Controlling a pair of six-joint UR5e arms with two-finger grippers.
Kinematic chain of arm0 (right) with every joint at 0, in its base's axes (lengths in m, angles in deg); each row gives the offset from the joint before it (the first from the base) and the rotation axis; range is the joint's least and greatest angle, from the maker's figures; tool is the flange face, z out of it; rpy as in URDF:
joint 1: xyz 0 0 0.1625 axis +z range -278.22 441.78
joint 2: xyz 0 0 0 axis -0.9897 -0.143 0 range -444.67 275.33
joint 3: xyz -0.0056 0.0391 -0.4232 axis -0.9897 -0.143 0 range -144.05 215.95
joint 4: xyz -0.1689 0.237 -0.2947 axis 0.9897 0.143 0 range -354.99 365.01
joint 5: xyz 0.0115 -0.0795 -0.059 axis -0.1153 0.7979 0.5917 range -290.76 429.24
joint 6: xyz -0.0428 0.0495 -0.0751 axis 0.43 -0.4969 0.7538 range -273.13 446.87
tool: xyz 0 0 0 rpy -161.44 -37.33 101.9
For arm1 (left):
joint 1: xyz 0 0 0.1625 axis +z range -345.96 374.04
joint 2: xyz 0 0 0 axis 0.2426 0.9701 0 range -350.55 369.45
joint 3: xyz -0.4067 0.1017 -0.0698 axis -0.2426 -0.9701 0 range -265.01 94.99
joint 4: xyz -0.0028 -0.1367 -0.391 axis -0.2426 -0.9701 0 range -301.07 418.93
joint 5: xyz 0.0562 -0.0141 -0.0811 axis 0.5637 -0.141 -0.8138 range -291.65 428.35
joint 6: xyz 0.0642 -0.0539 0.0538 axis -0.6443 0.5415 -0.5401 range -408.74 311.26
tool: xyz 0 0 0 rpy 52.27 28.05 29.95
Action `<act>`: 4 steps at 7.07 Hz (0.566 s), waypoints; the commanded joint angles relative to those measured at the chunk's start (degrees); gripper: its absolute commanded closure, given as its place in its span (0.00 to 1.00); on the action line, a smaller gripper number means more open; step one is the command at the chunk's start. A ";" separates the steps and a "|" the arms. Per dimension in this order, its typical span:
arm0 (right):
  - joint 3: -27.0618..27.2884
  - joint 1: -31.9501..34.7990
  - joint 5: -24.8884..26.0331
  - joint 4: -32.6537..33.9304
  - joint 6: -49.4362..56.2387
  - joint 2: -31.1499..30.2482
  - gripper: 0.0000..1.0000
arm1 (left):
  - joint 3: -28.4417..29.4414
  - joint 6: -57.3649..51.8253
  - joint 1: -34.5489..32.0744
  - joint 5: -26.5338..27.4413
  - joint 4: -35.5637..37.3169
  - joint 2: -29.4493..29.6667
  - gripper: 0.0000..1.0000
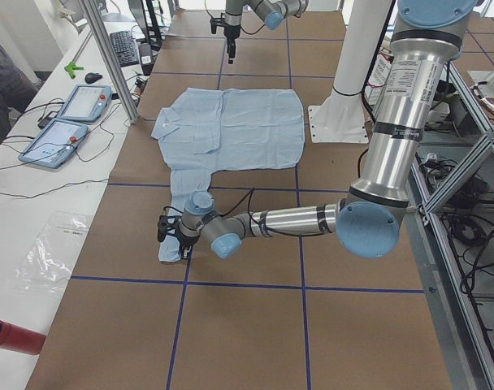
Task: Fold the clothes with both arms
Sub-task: 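Lower the left gripper onto the other sleeve cuff and grasp it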
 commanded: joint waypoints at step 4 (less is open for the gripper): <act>0.26 5.86 -4.83 -0.60 8.38 -6.91 0.00 | -18.10 3.53 -0.92 -1.67 20.94 8.17 1.00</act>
